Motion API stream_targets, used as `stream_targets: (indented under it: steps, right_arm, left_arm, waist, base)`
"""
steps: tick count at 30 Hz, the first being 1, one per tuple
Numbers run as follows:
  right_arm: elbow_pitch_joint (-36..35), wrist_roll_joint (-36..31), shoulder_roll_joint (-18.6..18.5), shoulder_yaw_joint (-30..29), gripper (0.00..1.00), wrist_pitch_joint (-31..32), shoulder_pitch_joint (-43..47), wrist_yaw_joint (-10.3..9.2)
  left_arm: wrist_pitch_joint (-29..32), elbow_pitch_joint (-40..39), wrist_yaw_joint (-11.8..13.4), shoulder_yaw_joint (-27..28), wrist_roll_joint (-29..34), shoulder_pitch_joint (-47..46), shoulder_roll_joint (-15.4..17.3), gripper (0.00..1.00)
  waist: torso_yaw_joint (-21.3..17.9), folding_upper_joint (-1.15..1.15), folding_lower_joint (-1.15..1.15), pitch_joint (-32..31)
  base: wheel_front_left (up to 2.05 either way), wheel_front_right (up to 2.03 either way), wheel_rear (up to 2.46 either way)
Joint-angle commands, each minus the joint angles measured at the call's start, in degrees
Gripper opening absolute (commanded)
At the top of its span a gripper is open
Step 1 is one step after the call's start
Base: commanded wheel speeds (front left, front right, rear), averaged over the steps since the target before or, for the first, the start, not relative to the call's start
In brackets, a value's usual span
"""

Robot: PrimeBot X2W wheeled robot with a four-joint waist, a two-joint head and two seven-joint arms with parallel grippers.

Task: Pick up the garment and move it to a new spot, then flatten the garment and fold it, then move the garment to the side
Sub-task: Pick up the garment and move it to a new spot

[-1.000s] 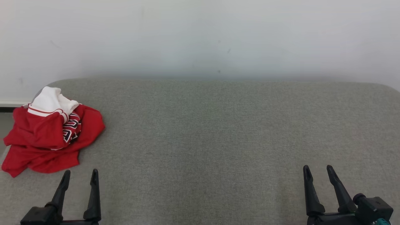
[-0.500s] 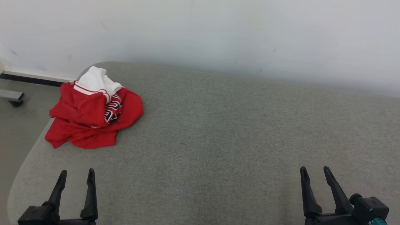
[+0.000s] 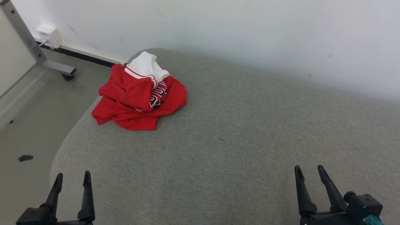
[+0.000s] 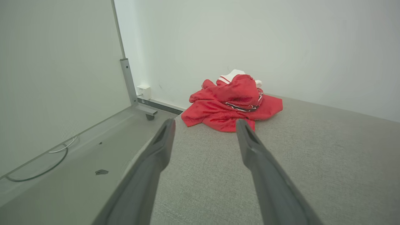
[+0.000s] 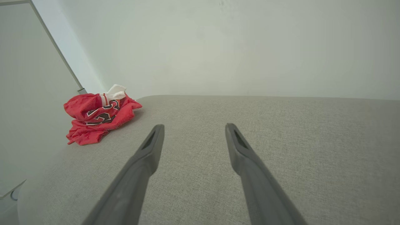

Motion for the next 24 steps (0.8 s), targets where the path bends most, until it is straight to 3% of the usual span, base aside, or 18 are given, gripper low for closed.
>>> stream_targets:
  steps: [1,17,24]
  right_arm:
    - [0.1,-0.1,-0.2,-0.1,1.00,0.0,-0.2,-0.12]
    - [1.4,-1.0,-0.2,2.6,1.00,1.1,-3.3,-0.12]
    - [1.3,-1.6,-0.2,1.3,1.00,0.8,-2.6,-0.12]
  left_arm:
    - [-0.2,0.2,0.1,0.1,-0.7,-0.6,0.1,1.00]
    - [-2.0,0.5,2.4,1.9,-1.7,1.7,-0.1,1.00]
    - [-2.0,1.8,1.5,1.0,-1.8,-1.7,0.8,1.00]
  waist:
    - [2.5,0.00,0.00,0.5]
    - [4.8,0.00,0.00,1.3]
    - [4.4,0.00,0.00,1.7]
  base:
    - [0.00,0.00,0.00]
    - [0.00,0.00,0.00]
    - [0.00,0.00,0.00]
